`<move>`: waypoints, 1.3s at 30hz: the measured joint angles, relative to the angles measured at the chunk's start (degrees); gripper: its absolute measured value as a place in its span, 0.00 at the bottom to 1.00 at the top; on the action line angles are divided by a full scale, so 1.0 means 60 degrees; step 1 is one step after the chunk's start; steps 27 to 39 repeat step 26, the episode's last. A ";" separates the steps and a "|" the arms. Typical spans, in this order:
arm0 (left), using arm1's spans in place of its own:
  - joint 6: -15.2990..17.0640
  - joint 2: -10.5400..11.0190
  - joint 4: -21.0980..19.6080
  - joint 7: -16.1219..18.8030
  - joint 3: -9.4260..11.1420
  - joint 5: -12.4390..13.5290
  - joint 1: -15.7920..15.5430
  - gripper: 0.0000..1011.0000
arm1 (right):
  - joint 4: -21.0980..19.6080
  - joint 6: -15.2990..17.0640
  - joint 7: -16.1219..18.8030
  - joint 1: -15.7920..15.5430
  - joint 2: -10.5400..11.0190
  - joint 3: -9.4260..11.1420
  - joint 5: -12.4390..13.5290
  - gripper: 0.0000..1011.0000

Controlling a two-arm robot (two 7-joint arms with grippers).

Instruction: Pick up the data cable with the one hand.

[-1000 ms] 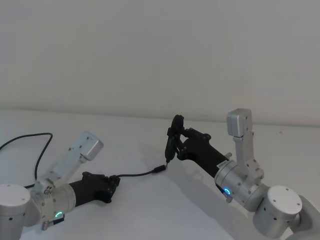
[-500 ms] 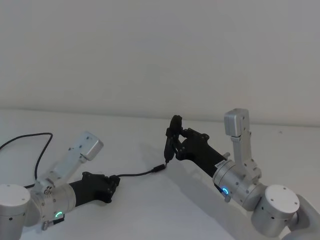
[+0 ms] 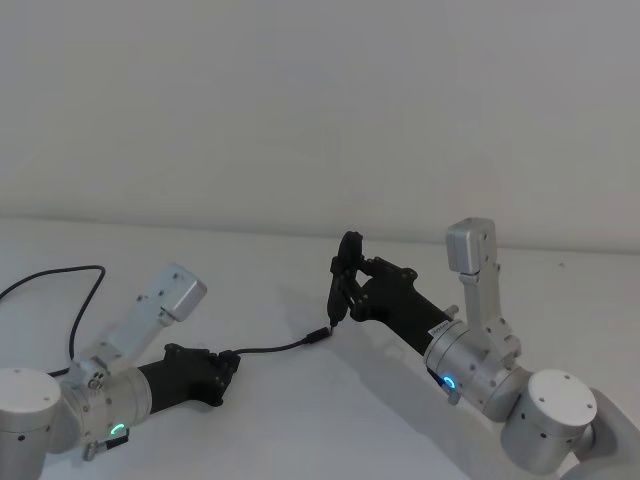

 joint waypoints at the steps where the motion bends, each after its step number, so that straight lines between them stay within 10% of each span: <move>1: 0.0000 0.0000 0.0000 0.0000 -0.0001 0.0000 0.0000 0.06 | 0.0006 -0.0002 0.0002 0.0003 -0.0002 -0.0001 -0.0001 0.27; 39: 0.0000 0.0000 0.0001 0.0000 -0.0001 -0.0001 0.0000 0.06 | 0.0050 -0.0015 0.0004 0.0022 -0.0016 -0.0001 -0.0015 0.27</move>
